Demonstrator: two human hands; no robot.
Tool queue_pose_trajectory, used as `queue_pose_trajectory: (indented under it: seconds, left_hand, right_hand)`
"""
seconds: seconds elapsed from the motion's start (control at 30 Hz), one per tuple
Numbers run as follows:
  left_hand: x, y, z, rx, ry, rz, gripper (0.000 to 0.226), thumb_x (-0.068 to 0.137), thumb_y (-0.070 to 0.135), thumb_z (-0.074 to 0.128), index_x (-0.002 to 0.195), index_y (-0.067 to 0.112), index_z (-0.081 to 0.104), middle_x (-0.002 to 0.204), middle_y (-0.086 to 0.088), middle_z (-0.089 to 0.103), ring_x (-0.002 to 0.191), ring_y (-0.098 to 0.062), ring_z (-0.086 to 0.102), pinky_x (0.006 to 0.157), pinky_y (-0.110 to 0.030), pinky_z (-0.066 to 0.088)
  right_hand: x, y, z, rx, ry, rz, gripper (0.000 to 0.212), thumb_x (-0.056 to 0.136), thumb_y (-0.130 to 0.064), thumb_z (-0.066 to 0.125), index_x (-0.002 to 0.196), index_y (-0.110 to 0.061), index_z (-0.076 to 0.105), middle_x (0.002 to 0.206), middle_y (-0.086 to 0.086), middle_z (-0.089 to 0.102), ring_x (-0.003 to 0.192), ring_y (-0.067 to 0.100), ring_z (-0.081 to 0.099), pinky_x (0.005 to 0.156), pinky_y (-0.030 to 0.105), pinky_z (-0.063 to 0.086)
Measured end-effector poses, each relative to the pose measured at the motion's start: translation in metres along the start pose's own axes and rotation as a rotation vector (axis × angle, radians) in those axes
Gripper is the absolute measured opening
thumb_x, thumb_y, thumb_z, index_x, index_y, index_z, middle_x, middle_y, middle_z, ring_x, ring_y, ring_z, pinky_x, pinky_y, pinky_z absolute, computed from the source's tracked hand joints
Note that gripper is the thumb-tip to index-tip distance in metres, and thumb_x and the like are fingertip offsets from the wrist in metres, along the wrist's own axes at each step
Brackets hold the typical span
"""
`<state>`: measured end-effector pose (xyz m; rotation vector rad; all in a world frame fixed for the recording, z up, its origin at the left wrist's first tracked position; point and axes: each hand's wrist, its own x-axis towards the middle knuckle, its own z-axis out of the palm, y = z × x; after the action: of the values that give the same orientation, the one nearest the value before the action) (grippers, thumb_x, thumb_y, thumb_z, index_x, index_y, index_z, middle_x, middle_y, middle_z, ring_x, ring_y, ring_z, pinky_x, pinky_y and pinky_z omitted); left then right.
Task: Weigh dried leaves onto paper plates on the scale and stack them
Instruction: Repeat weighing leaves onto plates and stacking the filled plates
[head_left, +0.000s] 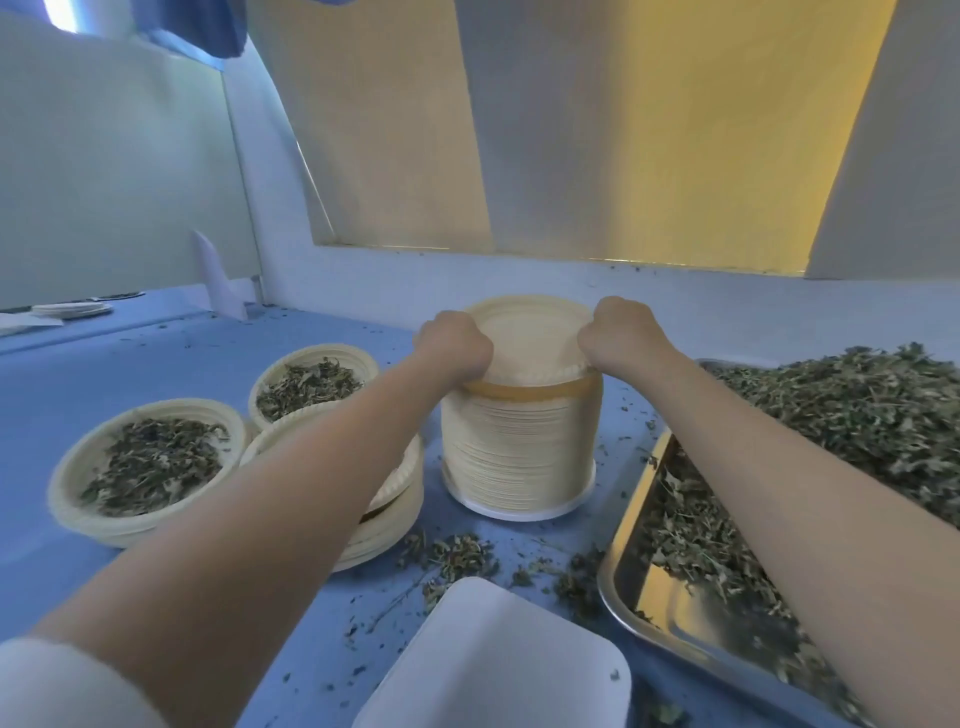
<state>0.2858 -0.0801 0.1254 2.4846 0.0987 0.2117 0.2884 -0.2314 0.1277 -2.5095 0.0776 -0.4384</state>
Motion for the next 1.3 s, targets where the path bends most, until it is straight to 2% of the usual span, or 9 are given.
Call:
queue_pose_trajectory:
  seconds: [0.13, 0.23, 0.3, 0.5, 0.6, 0.73, 0.97, 1.17, 1.3]
  left_hand:
    - [-0.022, 0.009, -0.020, -0.098, 0.118, 0.050, 0.043, 0.095, 0.000, 0.033, 0.136, -0.008, 0.025, 0.136, -0.024, 0.038, 0.119, -0.034, 0.045, 0.089, -0.036, 0.042]
    - [-0.046, 0.005, -0.042, -0.220, 0.125, 0.072, 0.026, 0.093, -0.002, 0.029, 0.118, -0.003, 0.036, 0.100, -0.012, 0.042, 0.074, -0.019, 0.039, 0.053, -0.025, 0.029]
    - [-0.068, -0.005, -0.052, -0.273, 0.121, 0.082, 0.012, 0.091, -0.003, 0.028, 0.098, 0.003, 0.037, 0.081, -0.004, 0.033, 0.063, -0.014, 0.027, 0.051, -0.024, 0.022]
    - [-0.146, -0.077, -0.024, -0.274, 0.055, 0.113, 0.034, 0.089, -0.003, 0.040, 0.114, 0.020, 0.041, 0.077, 0.007, 0.040, 0.067, -0.010, 0.040, 0.051, -0.010, 0.035]
    - [-0.175, -0.106, 0.002, -0.342, -0.061, 0.019, 0.049, 0.088, -0.004, 0.037, 0.130, 0.021, 0.036, 0.110, 0.001, 0.051, 0.089, -0.019, 0.045, 0.062, -0.022, 0.040]
    - [-0.187, -0.124, 0.031, -0.362, -0.087, -0.013, 0.069, 0.087, -0.007, 0.035, 0.149, 0.016, 0.017, 0.149, -0.003, 0.032, 0.132, -0.024, 0.034, 0.102, -0.032, 0.033]
    - [-0.178, -0.139, 0.030, -0.346, -0.094, 0.005, 0.063, 0.094, 0.017, 0.042, 0.150, 0.021, 0.014, 0.150, -0.002, 0.031, 0.132, -0.022, 0.034, 0.099, -0.032, 0.033]
    - [-0.156, -0.140, 0.019, -0.631, 0.019, -0.102, 0.039, 0.097, 0.020, 0.045, 0.136, 0.015, 0.046, 0.139, -0.005, 0.048, 0.126, -0.021, 0.044, 0.107, -0.036, 0.035]
    - [-0.152, -0.142, 0.021, -0.911, -0.001, -0.188, 0.031, 0.098, 0.016, 0.046, 0.126, 0.007, 0.054, 0.125, -0.010, 0.060, 0.118, -0.023, 0.055, 0.106, -0.039, 0.040]
  right_hand:
    - [-0.020, -0.009, -0.020, 0.000, 0.040, -0.061, 0.036, 0.081, 0.005, 0.039, 0.059, -0.016, 0.022, 0.059, 0.003, 0.022, 0.050, 0.016, 0.019, 0.045, 0.026, 0.016]
    - [-0.045, -0.016, -0.035, 0.023, 0.026, -0.106, 0.038, 0.076, 0.003, 0.043, 0.058, -0.017, 0.018, 0.056, 0.000, 0.016, 0.048, 0.016, 0.011, 0.045, 0.025, 0.012]
    - [-0.070, -0.017, -0.042, 0.055, 0.001, -0.122, 0.035, 0.076, 0.000, 0.044, 0.061, -0.017, 0.017, 0.058, 0.000, 0.015, 0.050, 0.016, 0.010, 0.047, 0.026, 0.010]
    - [-0.169, 0.012, -0.012, 0.063, -0.169, -0.129, 0.009, 0.086, -0.021, 0.048, 0.090, -0.013, 0.048, 0.081, 0.002, 0.053, 0.065, 0.014, 0.047, 0.049, 0.027, 0.029]
    - [-0.198, 0.032, 0.020, -0.044, -0.231, -0.095, 0.023, 0.086, -0.028, 0.047, 0.104, -0.014, 0.051, 0.099, 0.004, 0.055, 0.091, 0.021, 0.053, 0.069, 0.032, 0.043]
    - [-0.212, 0.048, 0.042, -0.198, -0.258, -0.046, 0.032, 0.085, -0.033, 0.046, 0.112, -0.016, 0.052, 0.115, 0.007, 0.054, 0.113, 0.030, 0.048, 0.093, 0.040, 0.040]
    - [-0.212, 0.053, 0.043, -0.190, -0.246, -0.051, 0.054, 0.087, -0.053, 0.046, 0.129, -0.018, 0.043, 0.128, 0.005, 0.050, 0.118, 0.027, 0.047, 0.097, 0.043, 0.038]
    - [-0.203, 0.047, 0.048, 0.006, -0.185, -0.088, 0.057, 0.093, -0.052, 0.044, 0.140, -0.021, 0.040, 0.136, 0.001, 0.049, 0.125, 0.021, 0.045, 0.096, 0.033, 0.039]
    - [-0.203, 0.045, 0.051, 0.072, -0.076, -0.147, 0.041, 0.094, -0.045, 0.046, 0.127, -0.022, 0.055, 0.108, 0.001, 0.057, 0.111, 0.018, 0.053, 0.078, 0.025, 0.032]
